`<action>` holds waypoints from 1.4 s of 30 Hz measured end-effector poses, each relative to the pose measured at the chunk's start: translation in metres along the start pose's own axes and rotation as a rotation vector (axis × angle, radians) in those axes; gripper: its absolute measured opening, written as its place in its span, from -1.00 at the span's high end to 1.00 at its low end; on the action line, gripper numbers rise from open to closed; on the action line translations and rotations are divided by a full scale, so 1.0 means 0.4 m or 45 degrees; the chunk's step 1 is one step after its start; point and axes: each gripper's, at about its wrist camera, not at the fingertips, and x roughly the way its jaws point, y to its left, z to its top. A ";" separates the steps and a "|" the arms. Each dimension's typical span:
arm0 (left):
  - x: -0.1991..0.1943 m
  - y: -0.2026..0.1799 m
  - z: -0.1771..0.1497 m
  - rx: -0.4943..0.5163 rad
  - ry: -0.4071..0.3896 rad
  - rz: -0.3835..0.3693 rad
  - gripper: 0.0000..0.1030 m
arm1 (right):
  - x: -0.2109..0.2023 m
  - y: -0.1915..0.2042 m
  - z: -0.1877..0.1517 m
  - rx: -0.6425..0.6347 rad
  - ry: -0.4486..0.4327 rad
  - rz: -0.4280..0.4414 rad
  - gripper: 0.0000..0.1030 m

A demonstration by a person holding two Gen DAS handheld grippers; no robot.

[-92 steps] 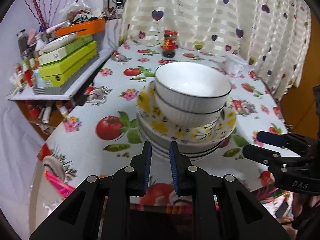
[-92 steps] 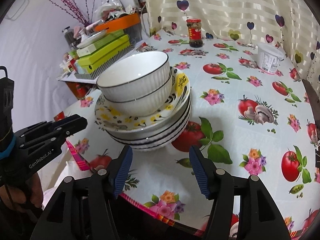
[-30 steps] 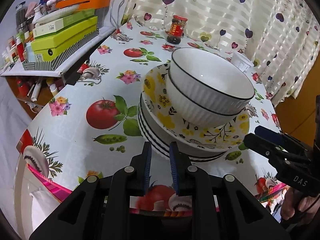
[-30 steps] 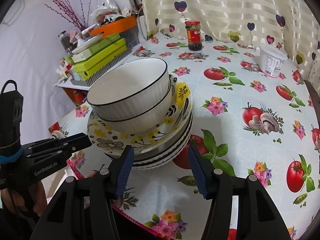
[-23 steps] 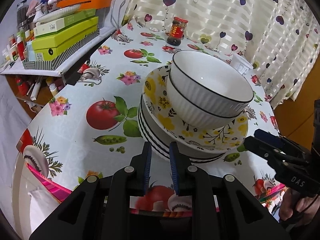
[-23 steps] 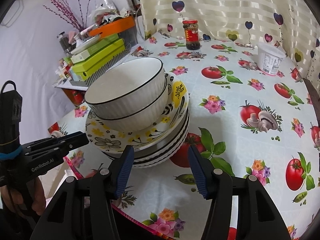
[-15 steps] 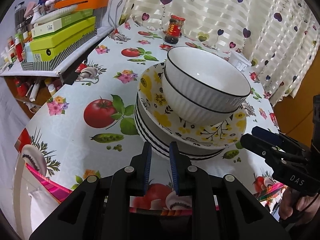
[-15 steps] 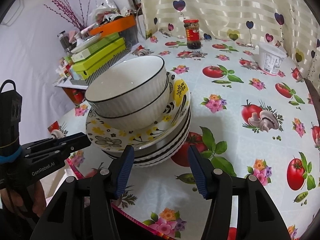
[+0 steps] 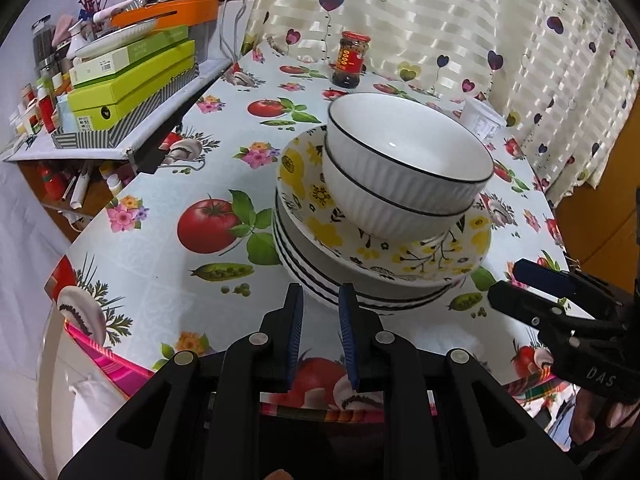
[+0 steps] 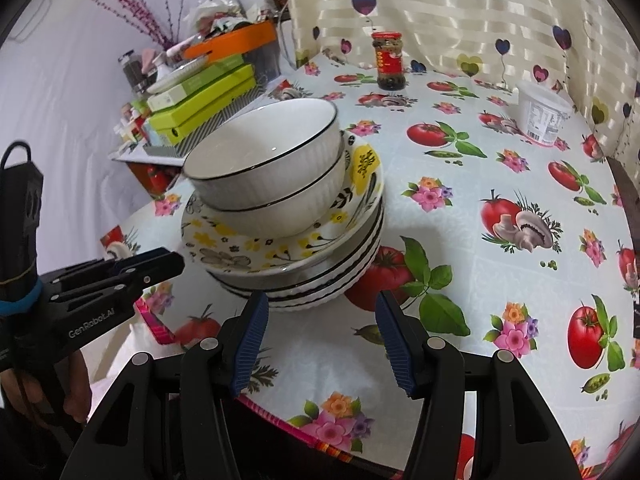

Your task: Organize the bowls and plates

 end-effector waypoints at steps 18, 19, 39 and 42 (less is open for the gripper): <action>-0.017 -0.028 -0.013 0.036 -0.008 0.028 0.63 | 0.001 0.054 -0.016 -0.080 0.035 -0.008 -0.10; -0.015 -0.028 -0.013 0.035 -0.004 0.026 0.63 | 0.001 0.055 -0.016 -0.081 0.037 -0.008 -0.10; -0.006 -0.034 -0.008 0.046 0.009 0.043 0.63 | 0.015 0.056 -0.011 -0.090 0.059 -0.005 -0.11; -0.006 -0.035 -0.008 0.047 0.007 0.050 0.63 | 0.014 0.057 -0.011 -0.091 0.058 -0.006 -0.11</action>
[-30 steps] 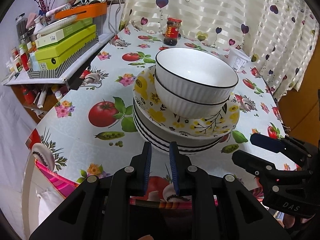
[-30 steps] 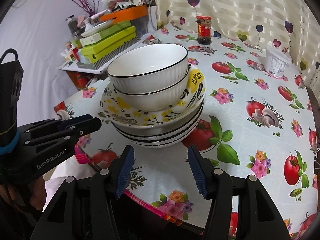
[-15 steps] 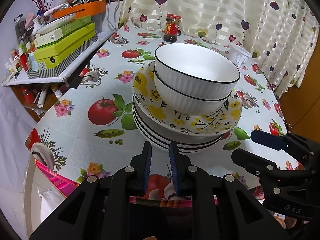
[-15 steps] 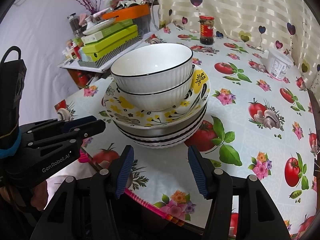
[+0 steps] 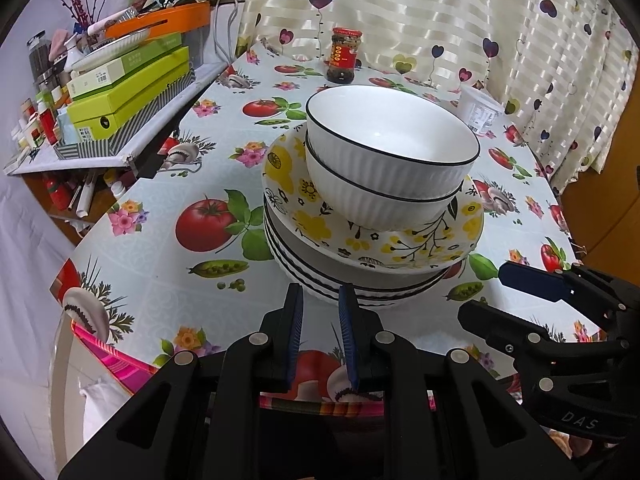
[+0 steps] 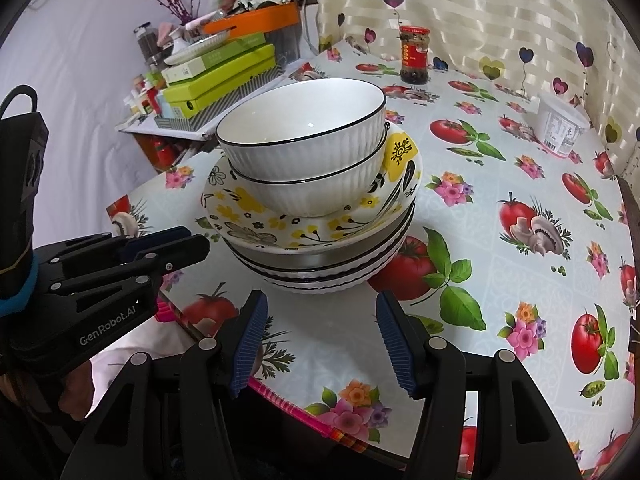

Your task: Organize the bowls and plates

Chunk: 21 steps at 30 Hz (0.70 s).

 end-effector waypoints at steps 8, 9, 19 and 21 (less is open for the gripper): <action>0.007 -0.004 -0.003 0.008 0.012 -0.002 0.63 | 0.004 0.000 -0.003 -0.005 0.003 -0.001 -0.12; 0.007 -0.003 -0.003 0.010 0.012 -0.002 0.63 | 0.005 0.000 -0.003 -0.005 0.002 -0.001 -0.12; 0.010 -0.004 -0.005 0.013 0.019 -0.015 0.63 | 0.009 0.001 -0.007 -0.007 0.009 0.000 -0.13; 0.010 -0.004 -0.005 0.013 0.018 -0.013 0.63 | 0.011 0.000 -0.009 -0.008 0.009 0.000 -0.13</action>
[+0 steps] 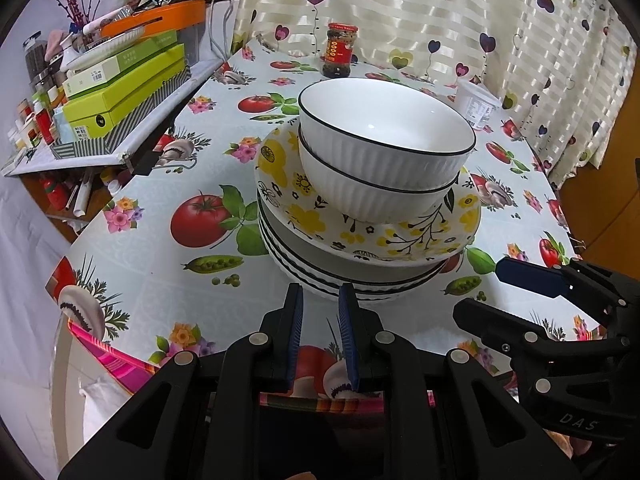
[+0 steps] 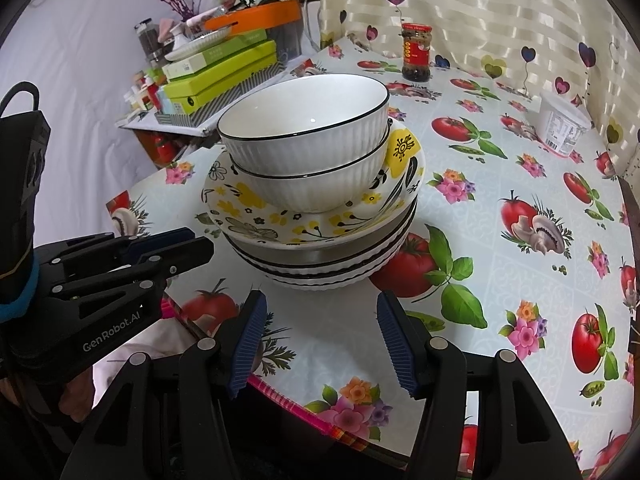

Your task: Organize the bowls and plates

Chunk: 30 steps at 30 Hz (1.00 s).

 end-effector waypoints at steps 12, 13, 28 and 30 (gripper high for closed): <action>-0.001 0.000 0.000 0.004 -0.001 0.005 0.63 | 0.000 0.000 0.001 -0.002 0.003 0.001 -0.13; -0.001 -0.001 -0.001 0.004 -0.001 0.006 0.63 | 0.000 0.000 0.001 -0.002 0.003 0.000 -0.13; 0.000 -0.003 -0.003 0.008 0.003 0.011 0.63 | 0.001 0.001 0.000 -0.004 0.005 0.000 -0.14; 0.001 -0.003 -0.004 0.008 0.003 0.008 0.63 | 0.000 0.001 0.002 -0.004 0.004 0.000 -0.14</action>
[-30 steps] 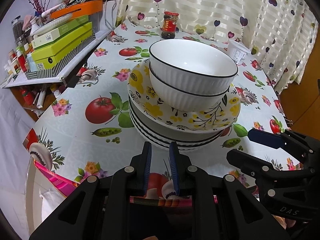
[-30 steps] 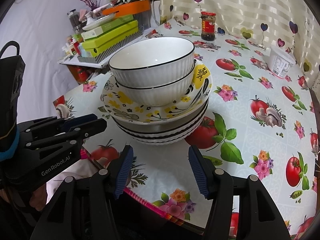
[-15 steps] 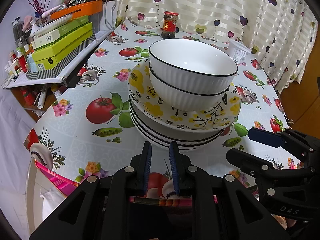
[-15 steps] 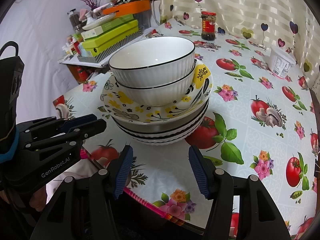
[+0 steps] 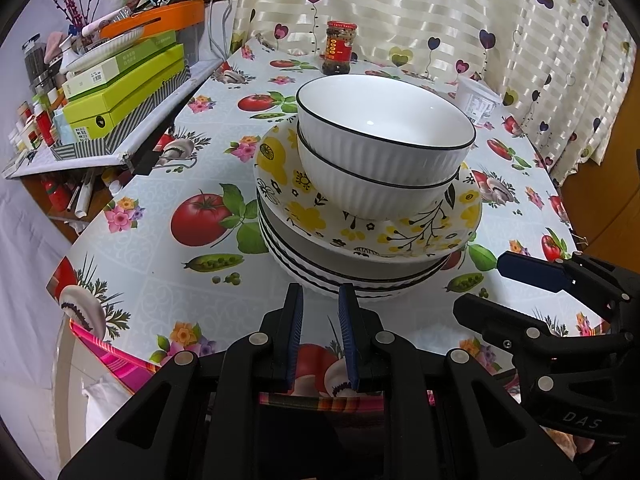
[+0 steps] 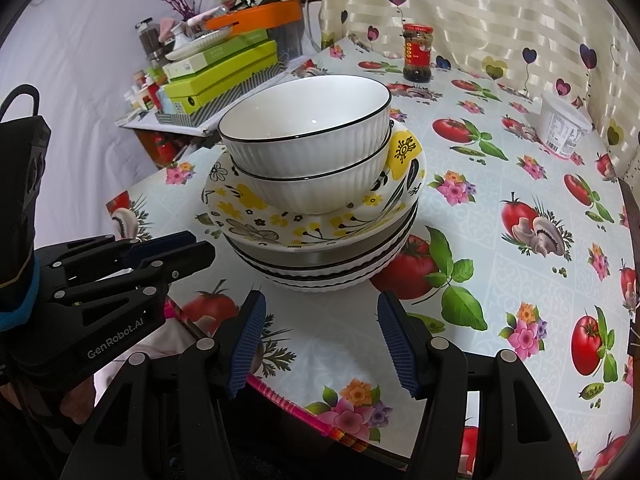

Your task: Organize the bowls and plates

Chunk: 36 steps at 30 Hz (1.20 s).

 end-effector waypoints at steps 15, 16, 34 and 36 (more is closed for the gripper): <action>0.001 0.000 -0.001 0.006 0.003 0.007 0.63 | 0.001 0.000 0.000 -0.001 0.000 0.000 -0.15; 0.001 0.000 -0.001 0.007 0.003 0.008 0.63 | 0.001 0.000 0.000 0.000 0.001 0.000 -0.15; -0.004 0.000 0.006 0.024 -0.010 0.052 0.63 | 0.000 0.002 0.001 -0.002 -0.002 0.000 -0.15; -0.005 -0.002 0.007 0.026 -0.013 0.058 0.63 | 0.000 0.002 0.001 -0.003 -0.001 0.001 -0.15</action>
